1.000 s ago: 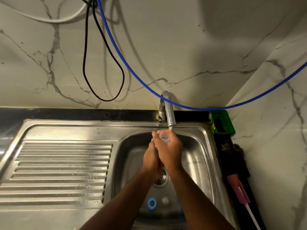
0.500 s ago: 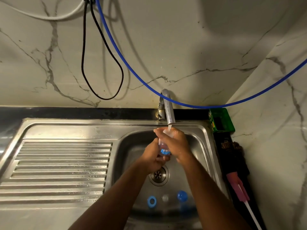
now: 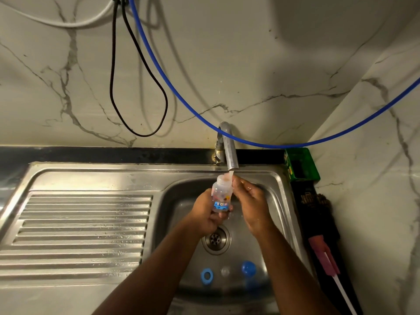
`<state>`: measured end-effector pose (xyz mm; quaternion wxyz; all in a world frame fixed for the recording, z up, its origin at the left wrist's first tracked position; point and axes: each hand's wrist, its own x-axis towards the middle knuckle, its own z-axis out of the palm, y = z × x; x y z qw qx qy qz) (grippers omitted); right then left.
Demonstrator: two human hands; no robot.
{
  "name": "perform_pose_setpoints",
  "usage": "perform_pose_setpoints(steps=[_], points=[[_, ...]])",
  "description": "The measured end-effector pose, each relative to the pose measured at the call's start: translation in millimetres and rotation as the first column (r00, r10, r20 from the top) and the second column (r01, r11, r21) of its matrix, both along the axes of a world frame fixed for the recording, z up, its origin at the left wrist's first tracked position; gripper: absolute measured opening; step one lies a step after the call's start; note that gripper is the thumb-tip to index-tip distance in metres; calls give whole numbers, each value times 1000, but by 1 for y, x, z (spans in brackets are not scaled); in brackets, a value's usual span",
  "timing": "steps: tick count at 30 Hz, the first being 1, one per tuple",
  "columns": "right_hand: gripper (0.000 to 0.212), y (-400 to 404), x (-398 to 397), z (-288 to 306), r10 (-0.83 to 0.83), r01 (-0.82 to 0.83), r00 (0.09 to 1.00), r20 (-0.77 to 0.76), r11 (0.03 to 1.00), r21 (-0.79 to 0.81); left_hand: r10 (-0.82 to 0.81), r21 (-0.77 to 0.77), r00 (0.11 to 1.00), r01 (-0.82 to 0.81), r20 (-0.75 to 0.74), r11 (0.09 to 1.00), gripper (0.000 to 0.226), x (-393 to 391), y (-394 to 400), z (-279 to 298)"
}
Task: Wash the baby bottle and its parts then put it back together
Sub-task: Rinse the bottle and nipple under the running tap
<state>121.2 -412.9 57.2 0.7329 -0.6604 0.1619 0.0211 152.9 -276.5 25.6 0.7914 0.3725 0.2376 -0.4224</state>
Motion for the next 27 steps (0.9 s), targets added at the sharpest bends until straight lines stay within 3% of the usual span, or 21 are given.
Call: perform_pose_setpoints(steps=[2,5,7,9,11,14,16,18,20,24,27], points=[[40,-7,-3,1,149,-149,989,5,989,10,-121,-45,989,118,-79,992,53,7,7,-1],[49,-8,-3,5,207,-207,978,-22,978,9,-223,41,975,222,10,974,52,9,6,0],[42,-2,0,9,62,-62,998,-18,998,-20,-94,165,994,83,62,983,50,6,-3,4],[38,7,3,7,-59,59,998,1,995,-82,94,329,974,-159,206,931,43,1,-14,4],[39,16,4,4,-107,107,994,-8,993,-45,154,264,963,-211,222,941,41,0,-16,5],[30,12,8,3,-18,23,998,-62,996,84,-90,-13,992,91,87,996,51,1,0,10],[26,4,9,2,105,-104,994,-31,994,14,-129,70,989,124,71,990,50,4,8,13],[28,2,11,1,76,-78,997,-19,990,-120,20,329,988,-71,156,942,45,3,1,15],[29,12,11,0,-44,43,999,-5,990,-133,150,480,944,-281,293,831,36,-1,-10,10],[31,33,10,-5,-274,274,961,-18,962,-21,165,458,807,-476,567,751,35,-19,-28,1],[29,28,9,-10,-190,190,982,-10,980,55,277,279,861,-416,426,865,43,-23,-25,0]])
